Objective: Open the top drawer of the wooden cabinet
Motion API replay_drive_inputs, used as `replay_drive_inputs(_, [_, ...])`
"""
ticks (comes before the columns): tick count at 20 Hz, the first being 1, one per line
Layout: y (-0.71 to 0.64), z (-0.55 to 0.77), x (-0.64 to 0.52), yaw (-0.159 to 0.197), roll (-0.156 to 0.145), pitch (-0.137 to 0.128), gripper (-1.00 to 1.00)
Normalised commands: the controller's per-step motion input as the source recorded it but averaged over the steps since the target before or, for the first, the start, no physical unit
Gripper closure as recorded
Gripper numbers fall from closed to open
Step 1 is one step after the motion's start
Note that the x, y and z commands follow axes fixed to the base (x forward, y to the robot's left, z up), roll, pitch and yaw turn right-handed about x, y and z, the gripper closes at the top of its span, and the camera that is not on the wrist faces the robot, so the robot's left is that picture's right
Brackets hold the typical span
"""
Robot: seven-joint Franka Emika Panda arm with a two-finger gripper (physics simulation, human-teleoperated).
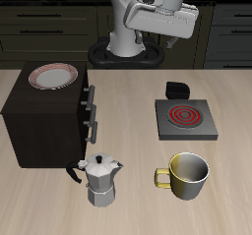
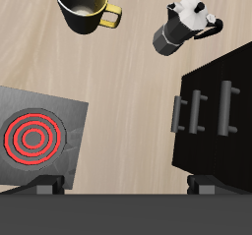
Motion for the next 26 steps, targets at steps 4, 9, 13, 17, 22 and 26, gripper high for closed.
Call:
replay_drive_inputs(4, [0.41,-0.09,0.29,0.065,-0.104,-0.033,-1.0])
replay_drive_inputs(9, [0.21,0.03,0.18,0.026,-0.091,-0.037,-1.0])
replay_drive_inputs(13, [0.04,-0.1,0.17,0.007,-0.108,0.003,-1.0])
replay_drive_inputs(17, [-0.08,-0.06,0.1,-0.004,-0.131,0.002,-1.0])
replay_drive_inputs(22, [-0.15,0.04,0.19,-0.021,-0.129,-0.018,-1.0])
replay_drive_inputs(26, [-0.23,-0.02,0.18,-0.073,-0.13,0.028,-1.0])
